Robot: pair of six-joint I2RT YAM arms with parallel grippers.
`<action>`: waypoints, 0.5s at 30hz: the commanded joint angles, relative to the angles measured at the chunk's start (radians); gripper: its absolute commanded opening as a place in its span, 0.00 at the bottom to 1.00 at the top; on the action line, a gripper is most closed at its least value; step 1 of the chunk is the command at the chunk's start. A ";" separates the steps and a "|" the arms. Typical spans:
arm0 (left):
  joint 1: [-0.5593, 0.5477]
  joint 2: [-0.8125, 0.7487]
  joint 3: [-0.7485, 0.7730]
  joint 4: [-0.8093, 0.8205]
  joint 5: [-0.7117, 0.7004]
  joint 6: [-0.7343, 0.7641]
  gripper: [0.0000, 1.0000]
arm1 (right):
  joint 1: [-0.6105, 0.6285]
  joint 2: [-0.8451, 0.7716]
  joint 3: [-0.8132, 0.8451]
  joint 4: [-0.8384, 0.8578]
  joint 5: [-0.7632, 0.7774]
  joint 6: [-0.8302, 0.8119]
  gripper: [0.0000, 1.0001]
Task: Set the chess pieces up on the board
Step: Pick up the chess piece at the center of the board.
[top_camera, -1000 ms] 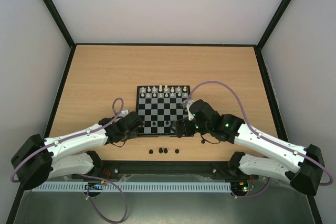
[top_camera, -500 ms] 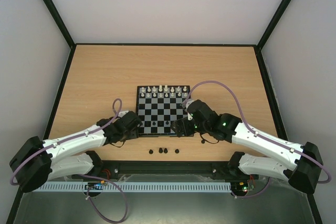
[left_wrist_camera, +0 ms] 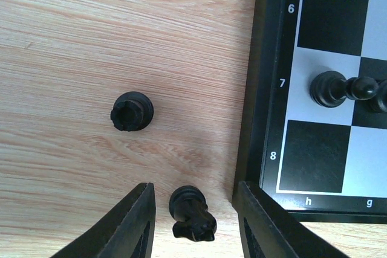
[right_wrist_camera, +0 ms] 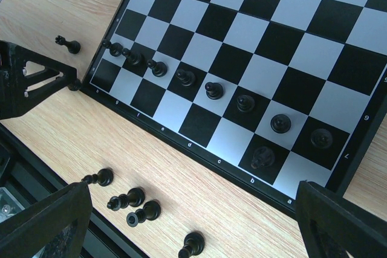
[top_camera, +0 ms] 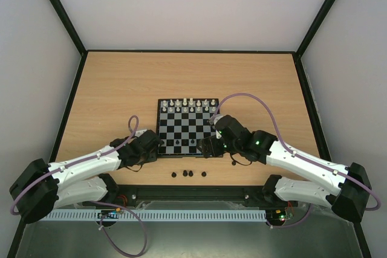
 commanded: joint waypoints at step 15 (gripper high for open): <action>0.005 0.001 -0.031 -0.009 -0.005 -0.019 0.33 | 0.004 -0.004 -0.005 -0.023 0.001 0.009 0.93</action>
